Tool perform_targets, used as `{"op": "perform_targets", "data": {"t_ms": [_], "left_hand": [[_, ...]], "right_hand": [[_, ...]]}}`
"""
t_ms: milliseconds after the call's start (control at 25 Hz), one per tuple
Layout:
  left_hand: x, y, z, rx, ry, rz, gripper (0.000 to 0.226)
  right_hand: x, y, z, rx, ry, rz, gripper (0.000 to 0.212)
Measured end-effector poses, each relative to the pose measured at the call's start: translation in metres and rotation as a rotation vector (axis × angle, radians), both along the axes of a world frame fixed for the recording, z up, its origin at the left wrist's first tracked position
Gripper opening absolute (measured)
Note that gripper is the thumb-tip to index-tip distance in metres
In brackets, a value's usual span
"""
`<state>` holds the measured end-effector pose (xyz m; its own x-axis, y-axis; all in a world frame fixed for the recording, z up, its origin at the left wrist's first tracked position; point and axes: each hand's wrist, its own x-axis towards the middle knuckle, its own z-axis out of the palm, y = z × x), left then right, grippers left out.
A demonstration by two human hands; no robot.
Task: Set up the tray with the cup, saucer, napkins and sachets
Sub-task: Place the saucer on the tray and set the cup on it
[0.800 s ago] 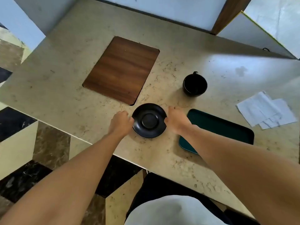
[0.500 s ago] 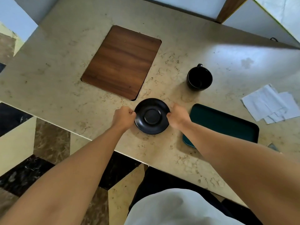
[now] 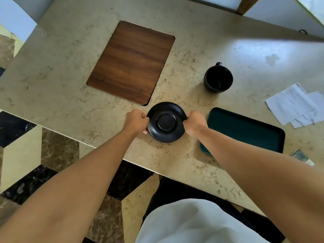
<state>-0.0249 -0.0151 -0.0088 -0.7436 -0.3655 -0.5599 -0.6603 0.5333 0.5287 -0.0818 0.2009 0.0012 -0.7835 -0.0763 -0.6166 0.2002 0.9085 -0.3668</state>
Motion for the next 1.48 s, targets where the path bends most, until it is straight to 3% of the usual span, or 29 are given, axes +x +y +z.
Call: {"op": "perform_targets", "data": {"t_ms": [240,480,680,960,1480], "left_hand": [[-0.008,0.018,0.023,0.018,0.057,0.013,0.028],[-0.026,0.071,0.046,0.090,0.143,-0.023,0.031],[-0.033,0.128,0.049,0.131,0.119,-0.070,0.022],[-0.038,0.170,0.040,0.141,0.055,-0.103,0.015],[-0.039,0.186,0.024,0.145,-0.033,-0.148,0.016]], "right_hand": [[-0.002,0.020,0.020,-0.150,0.071,-0.115,0.036],[-0.001,0.081,0.036,-0.260,0.155,-0.294,0.031],[0.002,0.141,0.037,-0.198,0.215,-0.301,0.033],[0.002,0.185,0.024,-0.184,0.180,-0.353,0.010],[0.014,0.200,0.006,-0.150,0.134,-0.359,0.020]]}}
